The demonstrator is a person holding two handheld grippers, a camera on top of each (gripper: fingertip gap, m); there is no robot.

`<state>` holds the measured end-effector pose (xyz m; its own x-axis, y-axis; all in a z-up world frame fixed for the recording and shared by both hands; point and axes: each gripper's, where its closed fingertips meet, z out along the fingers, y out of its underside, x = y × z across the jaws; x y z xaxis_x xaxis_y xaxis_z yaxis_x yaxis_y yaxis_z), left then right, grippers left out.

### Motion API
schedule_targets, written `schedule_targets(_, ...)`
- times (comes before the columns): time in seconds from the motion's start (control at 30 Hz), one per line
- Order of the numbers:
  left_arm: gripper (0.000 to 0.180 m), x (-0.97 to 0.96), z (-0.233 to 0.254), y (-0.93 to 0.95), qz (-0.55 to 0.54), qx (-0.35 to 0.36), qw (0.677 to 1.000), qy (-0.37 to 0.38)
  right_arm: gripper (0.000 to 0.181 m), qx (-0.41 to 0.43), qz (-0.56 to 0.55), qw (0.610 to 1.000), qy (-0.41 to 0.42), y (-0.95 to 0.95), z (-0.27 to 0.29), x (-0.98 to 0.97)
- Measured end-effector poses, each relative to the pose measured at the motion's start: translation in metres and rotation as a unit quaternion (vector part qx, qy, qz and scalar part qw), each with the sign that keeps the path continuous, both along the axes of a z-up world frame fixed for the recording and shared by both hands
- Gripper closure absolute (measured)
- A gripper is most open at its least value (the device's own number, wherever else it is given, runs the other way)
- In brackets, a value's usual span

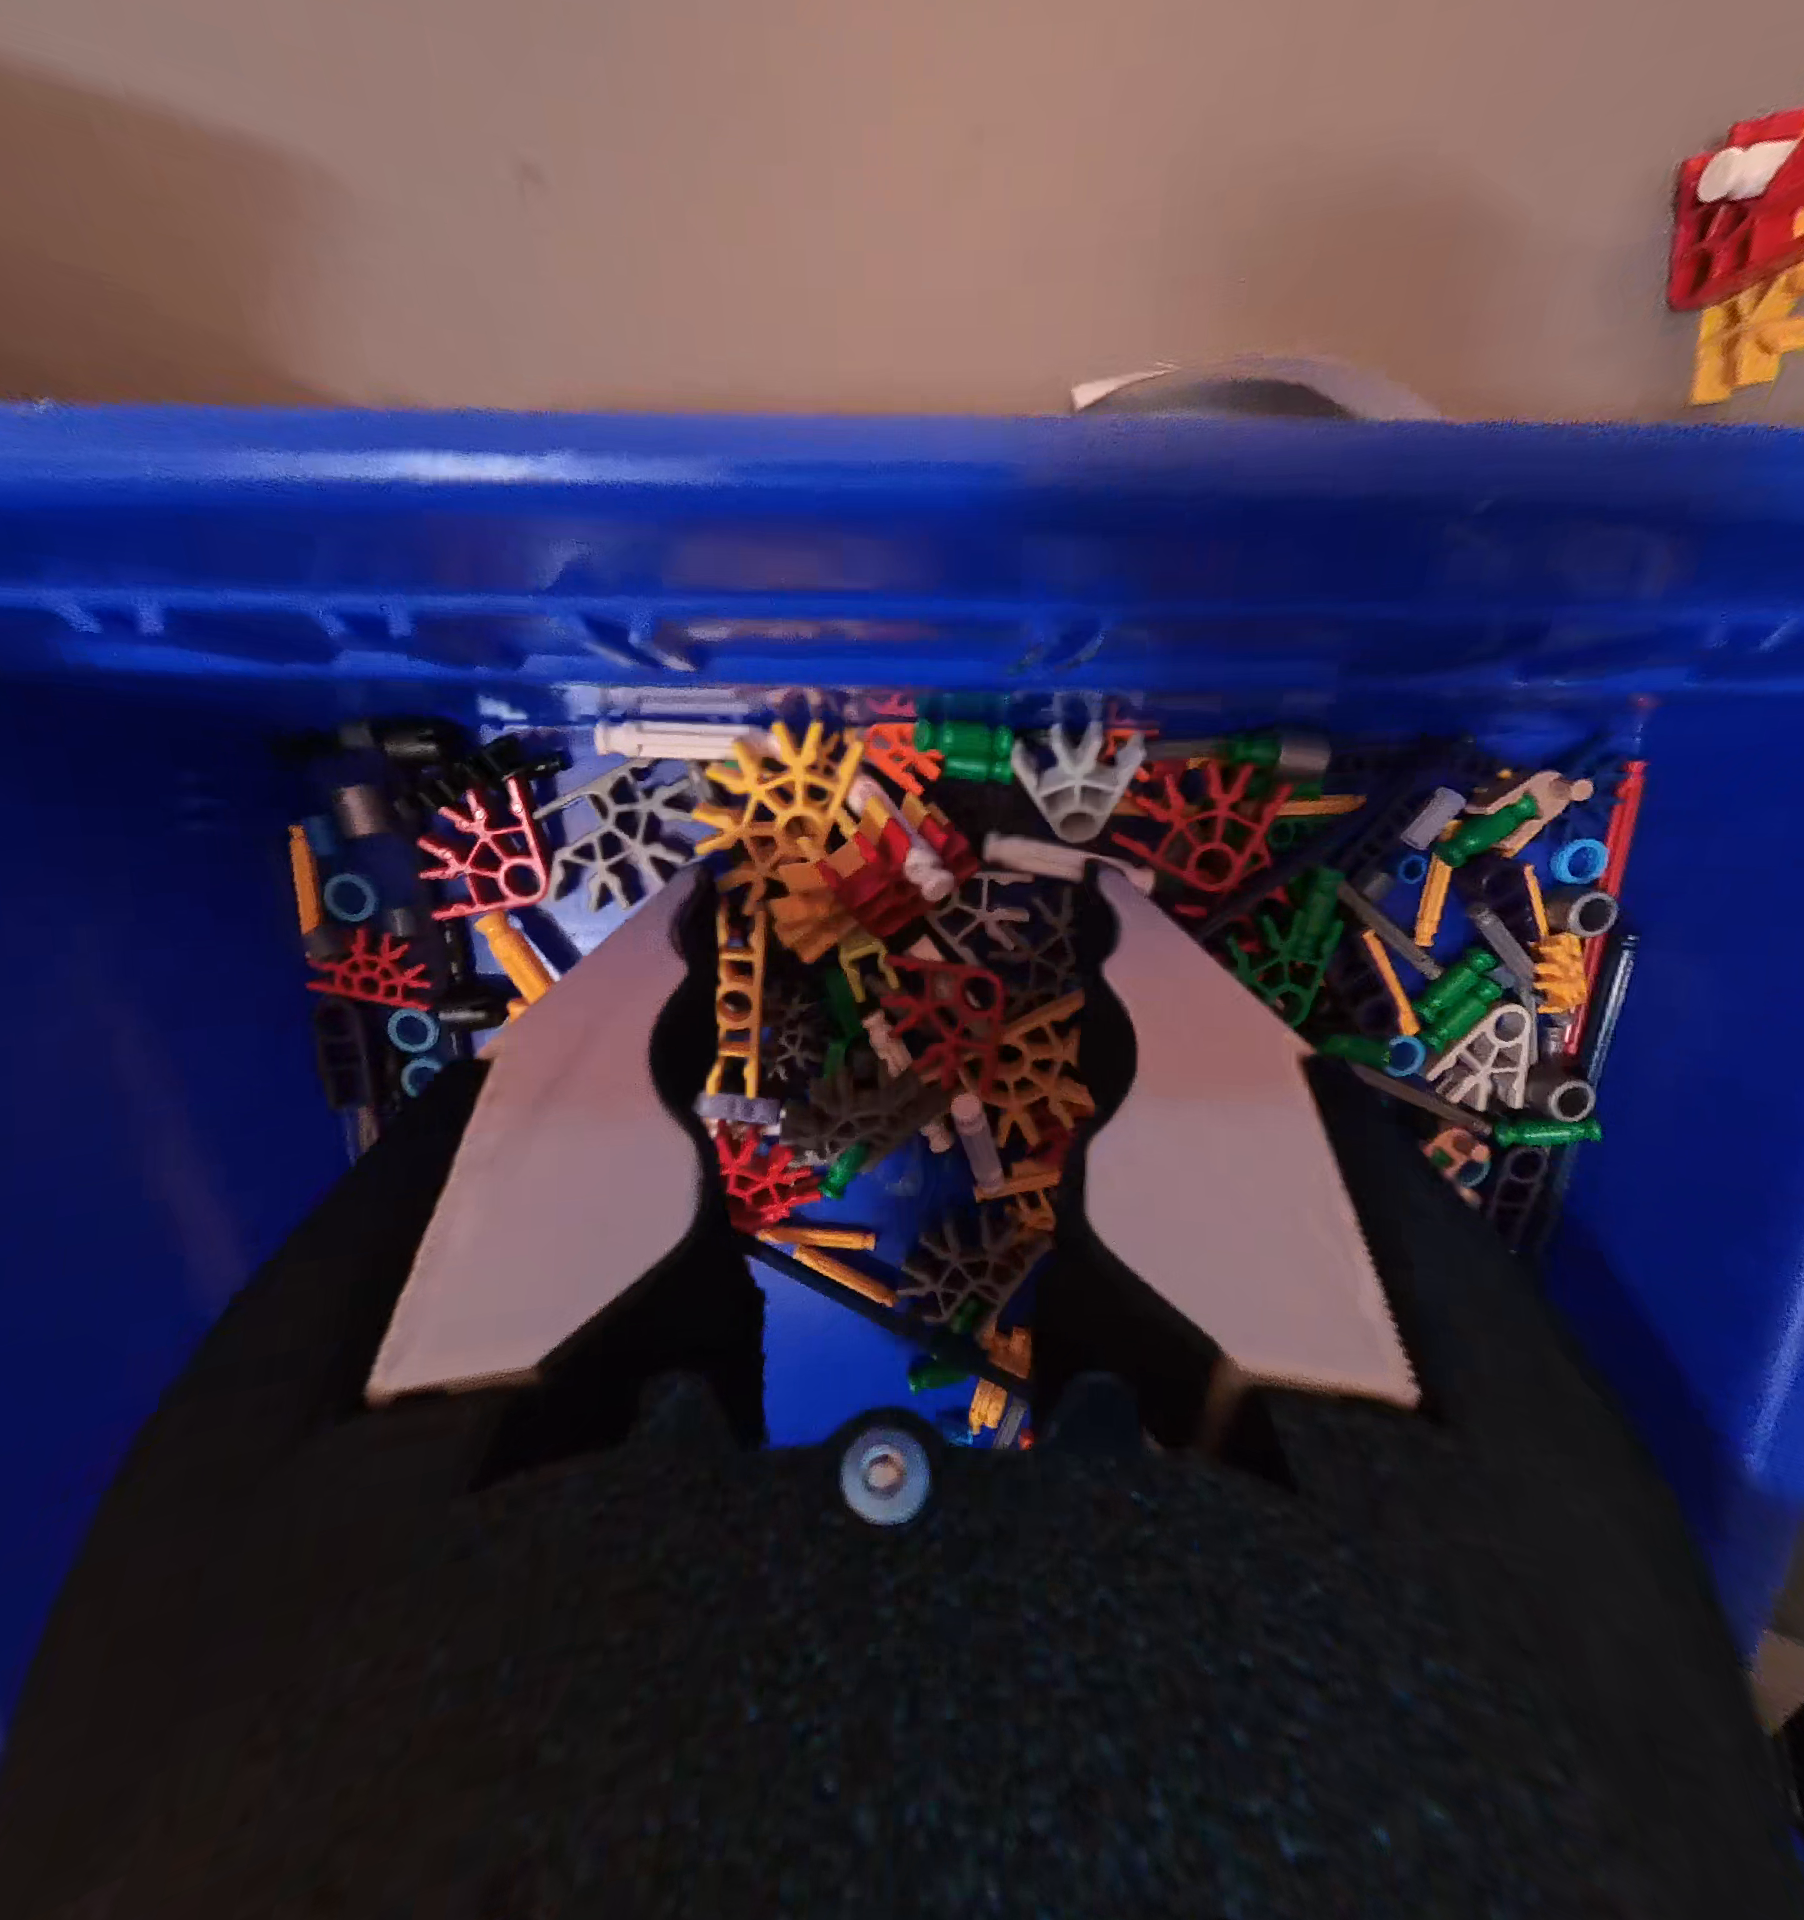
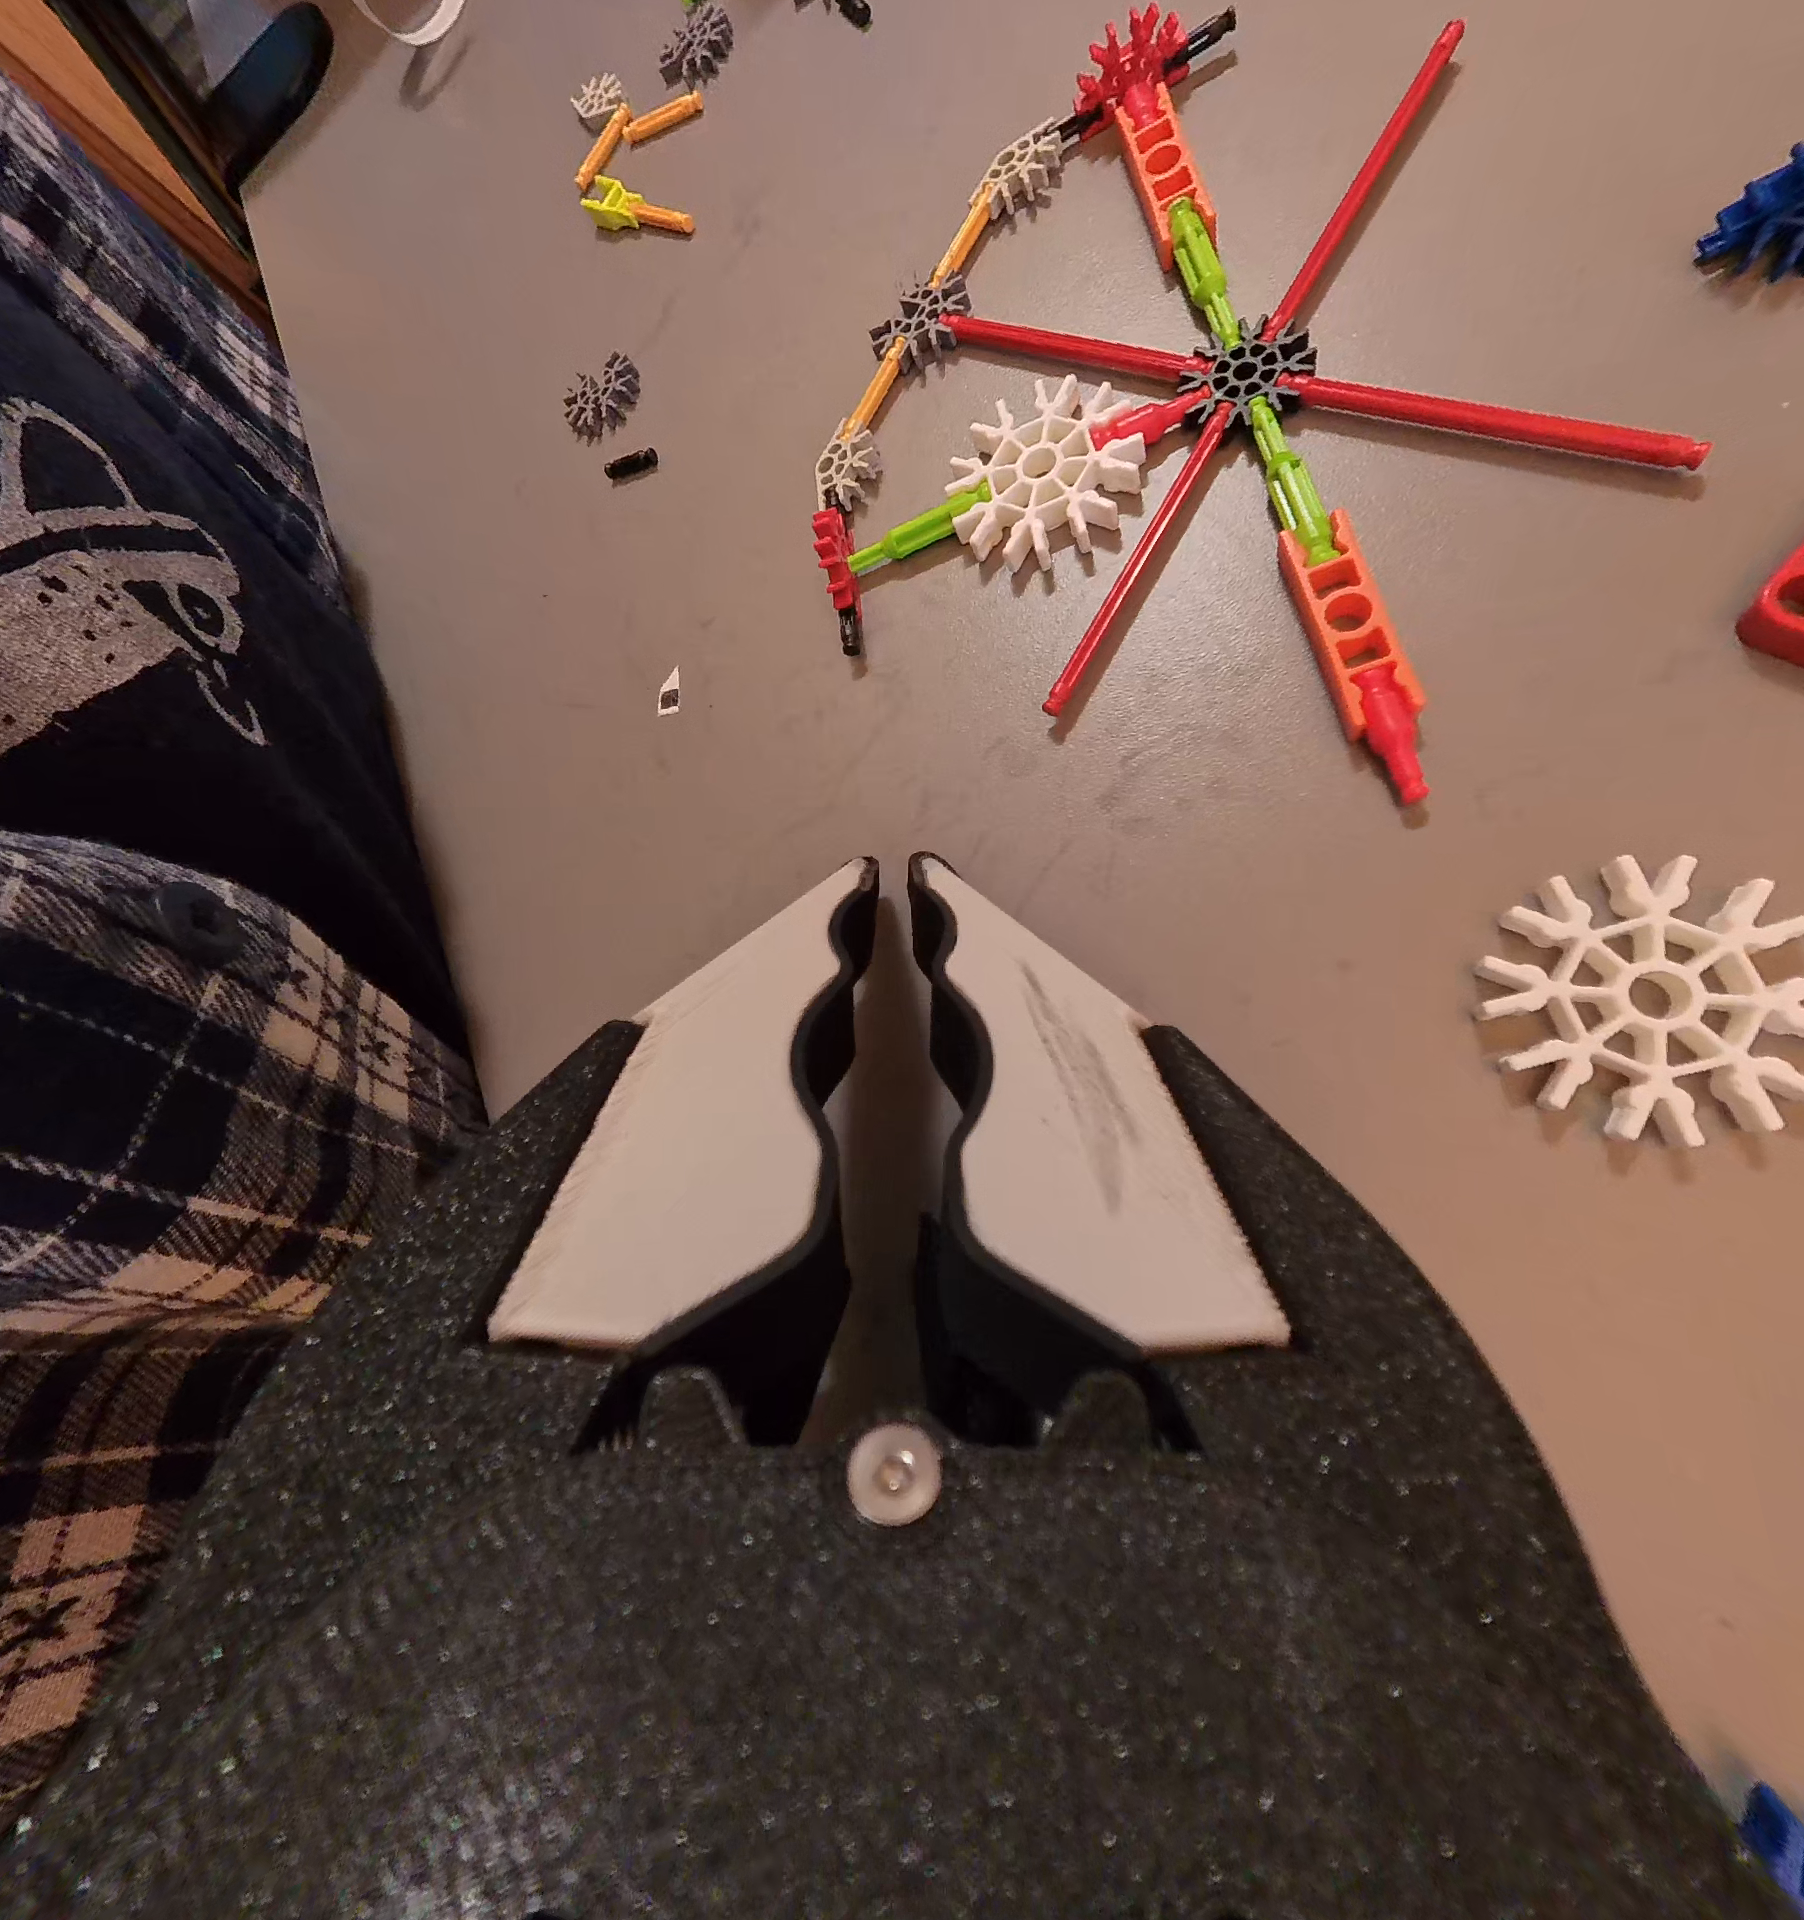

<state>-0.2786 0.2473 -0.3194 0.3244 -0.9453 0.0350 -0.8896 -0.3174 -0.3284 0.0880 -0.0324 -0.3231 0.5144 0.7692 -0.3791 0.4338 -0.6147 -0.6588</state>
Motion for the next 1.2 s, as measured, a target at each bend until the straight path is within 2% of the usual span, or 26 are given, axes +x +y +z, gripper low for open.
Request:
schedule_targets(0.07, 0.135, -0.006, 0.001, 0.002, 0.007, 0.003, 1.000, 0.006, 0.176, -0.001, 0.000, 1.000, 0.000, 0.000, 0.000, 0.000)
schedule_targets(0.1, 0.154, -0.013, 0.001, 0.005, 0.009, 0.013, 1.000, 0.022, 0.176, -0.002, 0.000, 1.000, 0.001, 0.000, 0.000, 0.000)
schedule_targets(0.13, 0.160, -0.017, 0.001, 0.006, 0.013, 0.012, 1.000, 0.024, 0.176, -0.003, 0.000, 1.000, 0.001, -0.001, 0.000, 0.000)
schedule_targets(0.17, 0.177, -0.020, 0.003, 0.005, 0.015, 0.007, 1.000, 0.019, 0.176, -0.004, 0.000, 1.000, 0.002, -0.001, 0.000, 0.000)
schedule_targets(0.2, 0.178, -0.027, 0.003, 0.007, 0.017, 0.009, 0.999, 0.032, 0.176, -0.005, 0.000, 1.000, 0.003, -0.001, 0.000, 0.000)
schedule_targets(0.37, 0.180, -0.065, 0.006, 0.016, 0.033, 0.024, 0.993, 0.109, 0.176, -0.010, 0.000, 1.000, 0.005, -0.002, 0.000, -0.001)
schedule_targets(0.53, 0.179, -0.071, 0.026, 0.030, 0.064, 0.044, 0.994, 0.079, 0.176, -0.010, 0.001, 1.000, 0.005, -0.002, 0.000, -0.001)
schedule_targets(0.67, 0.161, -0.057, 0.034, 0.021, 0.035, 0.035, 0.997, 0.052, 0.176, -0.011, 0.001, 1.000, 0.006, -0.002, 0.000, -0.001)
schedule_targets(0.83, 0.140, -0.040, 0.016, 0.015, -0.004, 0.039, 0.996, 0.076, 0.177, -0.013, 0.000, 1.000, 0.007, -0.002, 0.000, -0.001)
schedule_targets(0.97, 0.157, -0.031, 0.005, 0.017, -0.021, 0.043, 0.996, 0.075, 0.177, -0.011, -0.001, 1.000, 0.006, -0.002, 0.000, -0.001)
schedule_targets(1.2, 0.158, -0.057, 0.008, 0.036, 0.003, 0.084, 0.989, 0.124, 0.178, -0.012, -0.002, 1.000, 0.006, 0.007, -0.003, -0.003)
